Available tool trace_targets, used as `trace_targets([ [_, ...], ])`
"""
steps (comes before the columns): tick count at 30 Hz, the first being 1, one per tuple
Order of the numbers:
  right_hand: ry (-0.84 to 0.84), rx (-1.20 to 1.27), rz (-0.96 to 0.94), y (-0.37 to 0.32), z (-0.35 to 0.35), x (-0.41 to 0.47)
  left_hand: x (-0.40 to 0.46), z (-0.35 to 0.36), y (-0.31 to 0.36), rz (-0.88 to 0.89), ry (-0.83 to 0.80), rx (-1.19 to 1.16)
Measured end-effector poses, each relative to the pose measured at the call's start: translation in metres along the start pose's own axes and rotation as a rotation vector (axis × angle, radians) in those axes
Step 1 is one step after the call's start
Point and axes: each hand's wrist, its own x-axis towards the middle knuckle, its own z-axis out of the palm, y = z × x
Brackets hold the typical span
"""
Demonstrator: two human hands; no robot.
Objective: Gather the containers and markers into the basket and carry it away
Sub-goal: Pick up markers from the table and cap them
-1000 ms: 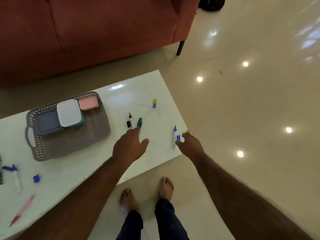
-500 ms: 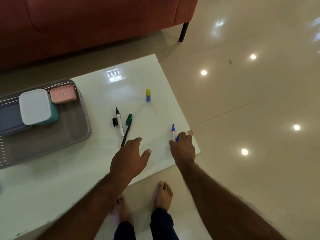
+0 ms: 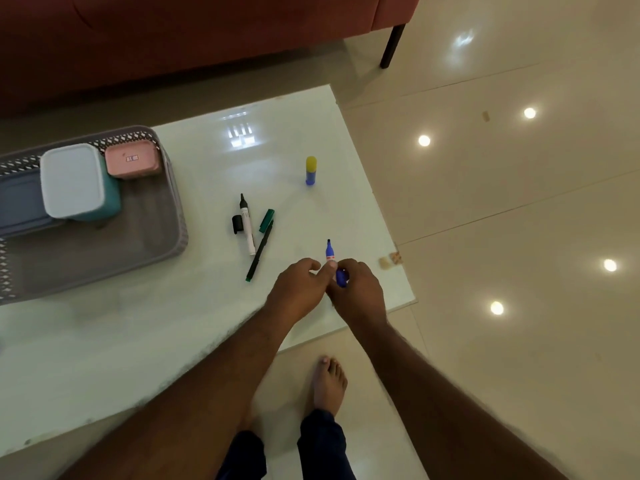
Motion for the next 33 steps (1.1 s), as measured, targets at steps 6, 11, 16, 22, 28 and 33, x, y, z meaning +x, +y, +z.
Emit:
trace_targets([
  [6,0.076,0.151,-0.186,-0.025,-0.003,-0.019,-0.014,-0.002,-0.001,0.033,0.094,-0.328],
  [11,0.011,0.233,-0.302,-0.044,-0.008,-0.019,-0.025,-0.029,-0.003,0.06,0.144,-0.421],
  [16,-0.069,0.276,-0.285,-0.056,-0.017,-0.014,-0.027,-0.057,-0.011,0.109,0.22,-0.316],
  [22,-0.031,0.558,-0.206,-0.081,-0.047,-0.006,-0.045,-0.082,-0.028,0.253,0.257,-0.13],
  [28,-0.063,0.653,-0.223,-0.101,-0.062,0.004,-0.053,-0.094,-0.045,0.303,0.296,0.012],
  [33,-0.11,0.663,-0.222,-0.109,-0.053,0.004,-0.053,-0.098,-0.053,0.318,0.294,0.051],
])
